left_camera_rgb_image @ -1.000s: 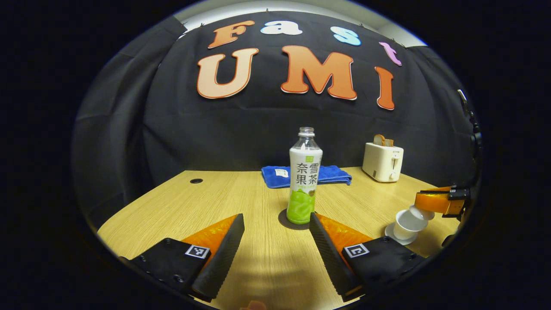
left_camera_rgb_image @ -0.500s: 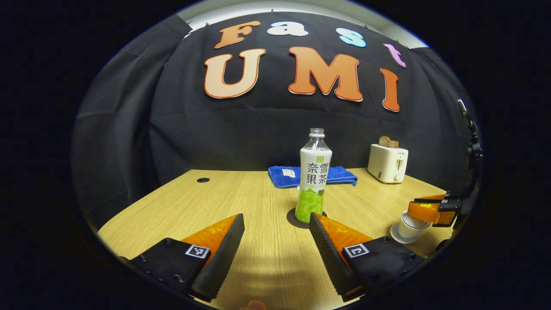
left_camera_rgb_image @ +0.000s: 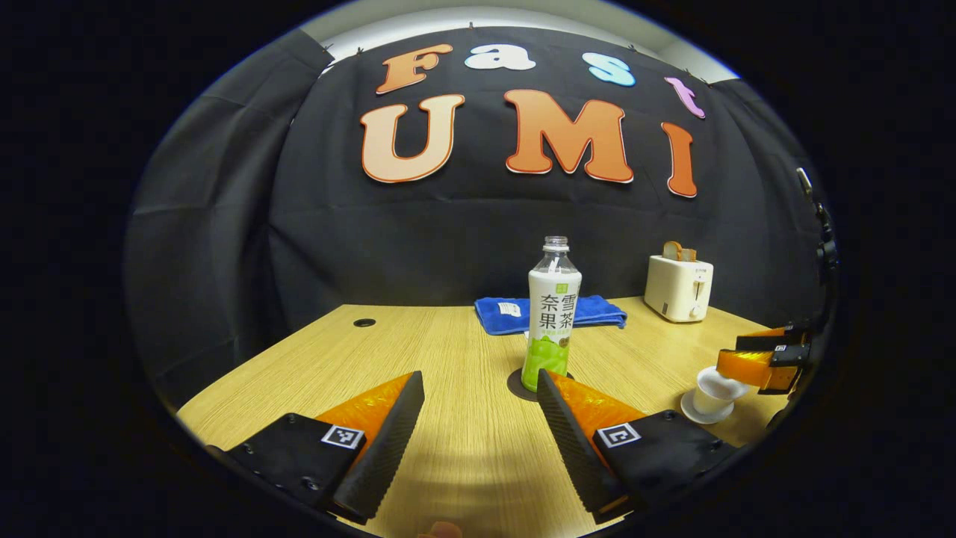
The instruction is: Open the teacup lid with one hand, grasp the water bottle and pour water into the teacup with the other hand; after pouring, place the water bottle on the coaster and then close the teacup lid.
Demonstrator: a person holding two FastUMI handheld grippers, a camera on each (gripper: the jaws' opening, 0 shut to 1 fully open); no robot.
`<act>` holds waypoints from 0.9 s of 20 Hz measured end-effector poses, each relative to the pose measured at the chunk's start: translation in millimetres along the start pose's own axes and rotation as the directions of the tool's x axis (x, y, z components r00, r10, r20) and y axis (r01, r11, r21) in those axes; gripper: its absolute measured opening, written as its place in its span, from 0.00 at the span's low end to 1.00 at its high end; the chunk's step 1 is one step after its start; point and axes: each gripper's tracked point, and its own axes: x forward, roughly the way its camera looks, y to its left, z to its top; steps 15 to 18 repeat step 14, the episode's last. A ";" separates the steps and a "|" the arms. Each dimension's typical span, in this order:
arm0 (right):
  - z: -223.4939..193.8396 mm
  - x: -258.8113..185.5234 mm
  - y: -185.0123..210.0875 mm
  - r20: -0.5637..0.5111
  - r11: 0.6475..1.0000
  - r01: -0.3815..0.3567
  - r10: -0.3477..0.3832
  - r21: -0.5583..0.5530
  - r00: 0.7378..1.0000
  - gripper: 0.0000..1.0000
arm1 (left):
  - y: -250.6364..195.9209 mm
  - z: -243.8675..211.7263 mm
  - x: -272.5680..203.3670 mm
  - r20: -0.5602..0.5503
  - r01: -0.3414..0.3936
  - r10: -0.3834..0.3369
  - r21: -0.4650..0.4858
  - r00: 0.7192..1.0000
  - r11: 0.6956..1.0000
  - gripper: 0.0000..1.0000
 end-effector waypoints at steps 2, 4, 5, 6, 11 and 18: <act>14.1 -12.2 -2.0 0.040 1.000 0.003 -0.003 0.003 0.999 0.76 | -1.7 -0.4 -3.9 0.000 0.002 -0.002 0.000 1.000 1.000 0.95; 24.6 -22.9 -3.1 0.072 1.000 -0.006 0.004 0.025 0.997 0.85 | -1.3 0.6 -6.6 0.000 -0.002 0.002 0.008 1.000 1.000 0.98; 28.8 -29.2 -4.3 0.083 0.999 -0.010 0.007 0.033 0.997 0.88 | 0.4 2.6 -10.1 0.006 -0.011 0.011 0.014 1.000 1.000 0.98; 28.8 -34.1 -8.5 0.087 0.999 -0.005 0.002 0.034 0.996 0.95 | 2.3 3.3 -12.7 0.016 -0.024 0.024 0.017 1.000 1.000 0.98; 33.1 -45.7 -25.1 0.101 0.999 0.023 -0.028 0.049 0.995 0.97 | 11.6 12.2 -29.3 0.060 -0.066 0.065 0.014 0.996 0.998 0.98; 31.4 -45.7 -26.7 0.095 0.998 0.015 -0.022 0.064 0.995 0.98 | 9.7 18.2 -34.4 0.080 -0.072 0.072 0.000 0.994 0.997 0.97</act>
